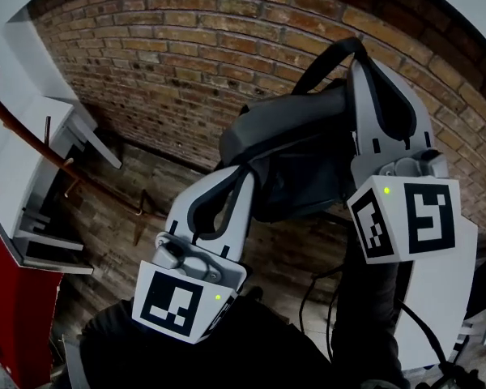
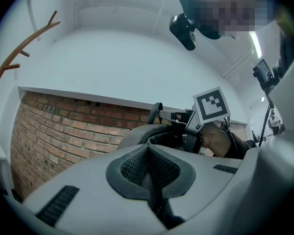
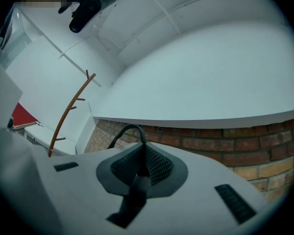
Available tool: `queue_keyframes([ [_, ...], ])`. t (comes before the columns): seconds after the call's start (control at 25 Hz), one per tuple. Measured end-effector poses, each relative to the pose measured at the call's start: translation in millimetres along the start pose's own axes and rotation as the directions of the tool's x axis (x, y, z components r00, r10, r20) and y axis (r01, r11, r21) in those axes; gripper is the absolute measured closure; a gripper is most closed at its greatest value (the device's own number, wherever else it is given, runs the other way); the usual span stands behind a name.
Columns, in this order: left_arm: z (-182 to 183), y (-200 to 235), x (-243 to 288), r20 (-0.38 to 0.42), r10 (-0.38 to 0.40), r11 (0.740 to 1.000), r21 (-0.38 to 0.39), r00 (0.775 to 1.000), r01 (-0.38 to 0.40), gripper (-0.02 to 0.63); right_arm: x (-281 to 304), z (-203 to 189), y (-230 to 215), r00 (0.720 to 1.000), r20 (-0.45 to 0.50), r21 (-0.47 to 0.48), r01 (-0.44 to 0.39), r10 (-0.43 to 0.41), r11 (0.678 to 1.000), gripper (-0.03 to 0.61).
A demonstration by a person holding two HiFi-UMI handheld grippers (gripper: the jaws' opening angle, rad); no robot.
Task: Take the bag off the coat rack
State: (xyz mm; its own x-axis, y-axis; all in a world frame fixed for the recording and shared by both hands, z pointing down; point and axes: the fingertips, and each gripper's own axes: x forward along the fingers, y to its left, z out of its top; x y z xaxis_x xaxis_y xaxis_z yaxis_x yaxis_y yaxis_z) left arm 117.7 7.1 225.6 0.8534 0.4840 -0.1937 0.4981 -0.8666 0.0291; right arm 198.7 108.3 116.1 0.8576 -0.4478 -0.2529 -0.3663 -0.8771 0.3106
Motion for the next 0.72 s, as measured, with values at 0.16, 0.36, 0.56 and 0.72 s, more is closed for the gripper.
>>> queue_keyframes([
  [0.16,-9.2,-54.1,2.4,-0.016,-0.103,0.995,-0.015,0.995,0.103,0.604,-55.6,-3.5,-34.8,0.995,-0.028,-0.021,0.093,-0.094,0.995,0.558],
  [0.36,-16.0,-117.6,5.9,-0.018,-0.255,0.967,-0.030,0.967,0.254,0.604,-128.2,-3.6,-76.1,0.970,-0.060,-0.052,0.234,-0.237,0.971,0.558],
  [0.56,-24.6,-179.8,14.7,-0.033,-0.400,0.916,-0.043,0.916,0.398,0.604,-193.1,-3.8,-117.0,0.924,-0.089,-0.091,0.365,-0.372,0.927,0.558],
  [0.72,-27.9,-232.3,20.6,-0.034,-0.510,0.860,-0.056,0.859,0.508,0.604,-246.8,0.4,-148.7,0.873,-0.105,-0.129,0.463,-0.477,0.877,0.558],
])
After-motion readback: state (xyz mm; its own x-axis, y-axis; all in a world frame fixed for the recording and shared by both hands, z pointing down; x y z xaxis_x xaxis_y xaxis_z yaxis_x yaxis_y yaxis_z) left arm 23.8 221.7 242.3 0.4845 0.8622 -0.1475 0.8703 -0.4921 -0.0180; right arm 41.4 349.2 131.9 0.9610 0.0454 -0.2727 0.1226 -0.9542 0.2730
